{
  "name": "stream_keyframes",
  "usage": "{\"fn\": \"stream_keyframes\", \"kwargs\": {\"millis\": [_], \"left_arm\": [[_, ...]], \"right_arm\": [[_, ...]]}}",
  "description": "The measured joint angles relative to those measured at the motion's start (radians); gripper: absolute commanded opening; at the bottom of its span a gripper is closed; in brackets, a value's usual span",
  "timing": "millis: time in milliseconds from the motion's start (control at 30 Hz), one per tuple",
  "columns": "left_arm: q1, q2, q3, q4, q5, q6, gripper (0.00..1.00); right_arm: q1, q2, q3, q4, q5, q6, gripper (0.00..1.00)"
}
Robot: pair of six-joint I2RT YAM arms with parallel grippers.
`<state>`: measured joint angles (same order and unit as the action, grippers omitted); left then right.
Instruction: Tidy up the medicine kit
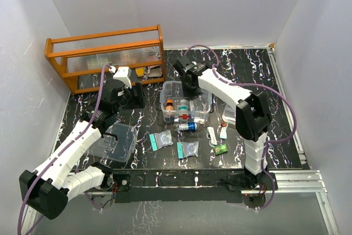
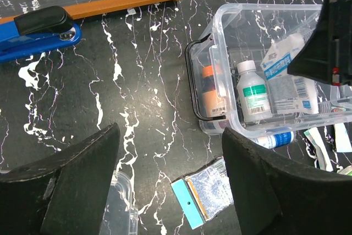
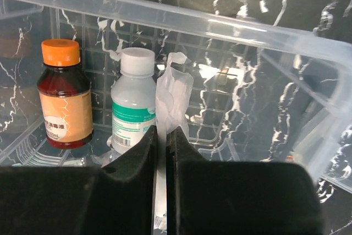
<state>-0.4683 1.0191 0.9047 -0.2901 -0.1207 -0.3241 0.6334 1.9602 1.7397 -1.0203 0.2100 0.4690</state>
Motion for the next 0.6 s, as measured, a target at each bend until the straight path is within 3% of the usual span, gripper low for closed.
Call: {"fn": "stream_keyframes", "kwargs": {"millis": [300, 600], "left_arm": [[0.0, -0.006, -0.023, 0.006, 0.001, 0.003, 0.74], [0.0, -0.016, -0.023, 0.013, 0.002, 0.003, 0.75]], "right_arm": [[0.0, 0.024, -0.004, 0.061, -0.109, 0.016, 0.0], [0.0, 0.022, -0.01, 0.045, -0.042, 0.037, 0.0]]}}
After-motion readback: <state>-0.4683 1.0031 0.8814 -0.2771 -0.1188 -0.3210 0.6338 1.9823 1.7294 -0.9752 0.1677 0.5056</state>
